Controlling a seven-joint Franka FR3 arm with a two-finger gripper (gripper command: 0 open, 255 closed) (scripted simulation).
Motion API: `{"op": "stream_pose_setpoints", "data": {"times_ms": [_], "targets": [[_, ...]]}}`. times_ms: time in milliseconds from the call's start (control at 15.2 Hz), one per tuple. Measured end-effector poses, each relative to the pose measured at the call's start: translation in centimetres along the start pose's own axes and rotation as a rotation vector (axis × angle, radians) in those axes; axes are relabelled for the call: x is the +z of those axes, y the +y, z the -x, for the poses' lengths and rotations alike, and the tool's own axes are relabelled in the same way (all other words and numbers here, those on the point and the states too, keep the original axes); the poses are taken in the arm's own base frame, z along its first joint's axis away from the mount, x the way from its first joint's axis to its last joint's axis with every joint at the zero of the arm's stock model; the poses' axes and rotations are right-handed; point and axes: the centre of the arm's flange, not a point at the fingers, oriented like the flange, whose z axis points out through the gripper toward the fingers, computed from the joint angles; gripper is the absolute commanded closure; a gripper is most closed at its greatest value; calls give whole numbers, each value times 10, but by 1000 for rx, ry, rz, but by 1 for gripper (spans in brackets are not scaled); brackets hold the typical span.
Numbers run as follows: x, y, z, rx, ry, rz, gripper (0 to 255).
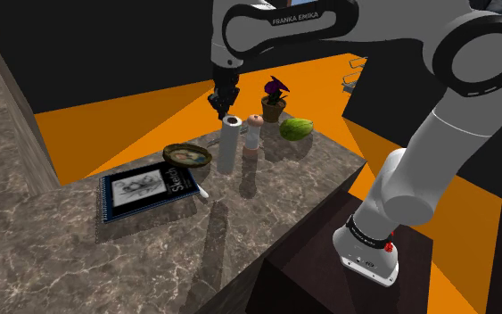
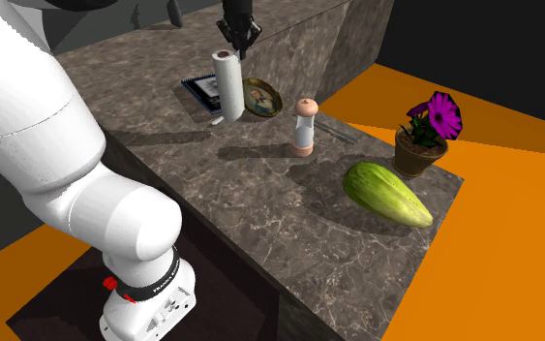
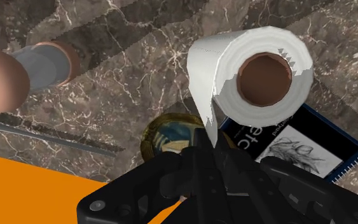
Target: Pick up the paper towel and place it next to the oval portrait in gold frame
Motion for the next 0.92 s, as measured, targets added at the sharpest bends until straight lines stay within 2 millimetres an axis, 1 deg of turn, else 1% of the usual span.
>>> {"op": "stream_pose_setpoints", "data": {"times_ms": [924], "targets": [[75, 2, 2, 0, 0, 0, 255]]}}
